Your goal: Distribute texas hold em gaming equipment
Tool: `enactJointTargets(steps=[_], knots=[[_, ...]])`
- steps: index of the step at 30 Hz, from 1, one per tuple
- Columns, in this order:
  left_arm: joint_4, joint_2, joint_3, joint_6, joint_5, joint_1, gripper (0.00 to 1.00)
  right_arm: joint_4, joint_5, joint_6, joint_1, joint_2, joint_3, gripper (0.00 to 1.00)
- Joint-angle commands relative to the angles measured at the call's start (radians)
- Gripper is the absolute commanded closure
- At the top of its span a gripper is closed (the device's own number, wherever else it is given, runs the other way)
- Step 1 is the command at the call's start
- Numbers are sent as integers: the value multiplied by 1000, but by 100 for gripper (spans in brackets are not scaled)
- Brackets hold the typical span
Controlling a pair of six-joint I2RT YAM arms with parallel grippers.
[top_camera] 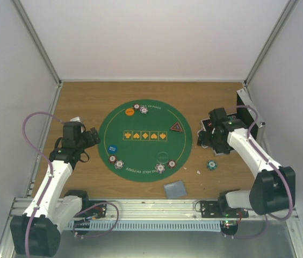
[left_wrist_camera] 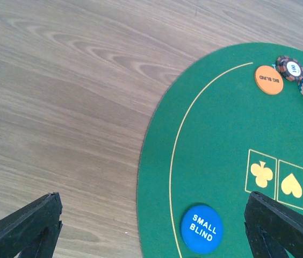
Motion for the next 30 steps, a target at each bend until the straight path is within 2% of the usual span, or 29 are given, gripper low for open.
enactJointTargets(steps=[1,6,13,16,19,22,30], knots=[[48,2,-5,3,-3,-11,6,-111,22,123,-22,-78,-103,1],[48,2,-7,2,-4,-13,6,-115,4,172,-23,-134,-197,2],[49,0,-7,0,-4,-15,6,-72,-10,169,-25,-108,-258,6],[48,0,-7,1,-3,-15,6,-53,3,167,-25,-104,-262,12],[48,2,-7,1,-2,-16,6,-37,1,169,-24,-93,-264,23],[48,2,-7,1,-1,-17,6,-25,4,168,-25,-88,-273,30],[48,3,-6,2,-1,-20,6,-6,3,160,-26,-76,-292,35]])
